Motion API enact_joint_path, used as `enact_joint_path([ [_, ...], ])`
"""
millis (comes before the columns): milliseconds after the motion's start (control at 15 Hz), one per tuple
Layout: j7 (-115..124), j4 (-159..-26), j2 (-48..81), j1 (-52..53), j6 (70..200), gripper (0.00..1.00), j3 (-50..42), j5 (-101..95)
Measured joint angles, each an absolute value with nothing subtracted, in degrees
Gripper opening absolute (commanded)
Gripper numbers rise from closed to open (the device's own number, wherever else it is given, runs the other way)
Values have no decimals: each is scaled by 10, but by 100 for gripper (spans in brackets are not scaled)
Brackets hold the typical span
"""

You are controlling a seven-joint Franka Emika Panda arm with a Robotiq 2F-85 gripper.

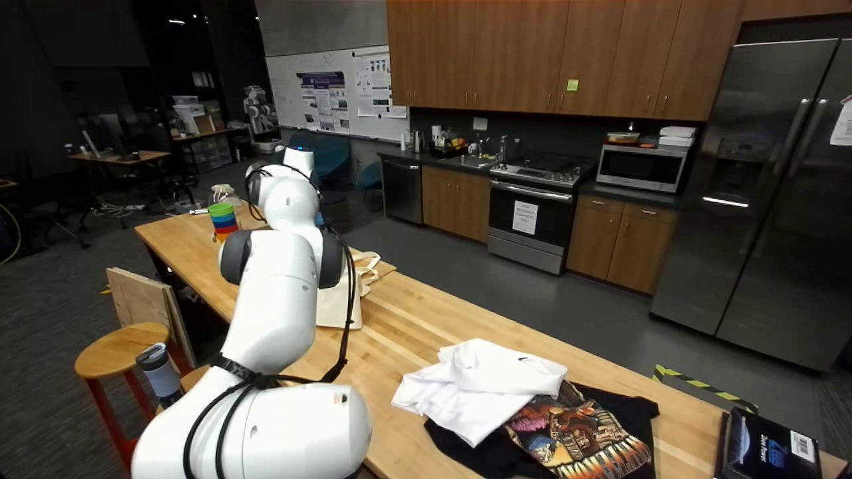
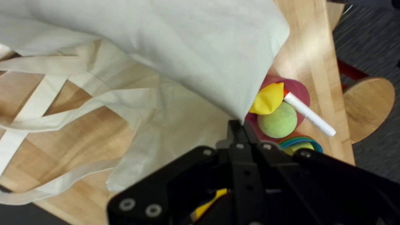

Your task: Move the cream tote bag to the left

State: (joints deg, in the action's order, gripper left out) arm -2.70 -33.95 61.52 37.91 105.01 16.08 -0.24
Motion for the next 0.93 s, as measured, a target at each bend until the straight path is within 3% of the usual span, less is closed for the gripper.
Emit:
enact_joint_path([
  [333, -18, -286, 621, 395, 979, 0, 151, 12],
  [667, -18, -234, 621, 420, 826, 0, 103, -10],
  [733, -18, -226, 620, 422, 791, 26, 93, -15],
  [800, -18, -217, 620, 422, 758, 2, 85, -18],
  [933, -18, -207, 620, 420, 712, 12, 75, -19],
])
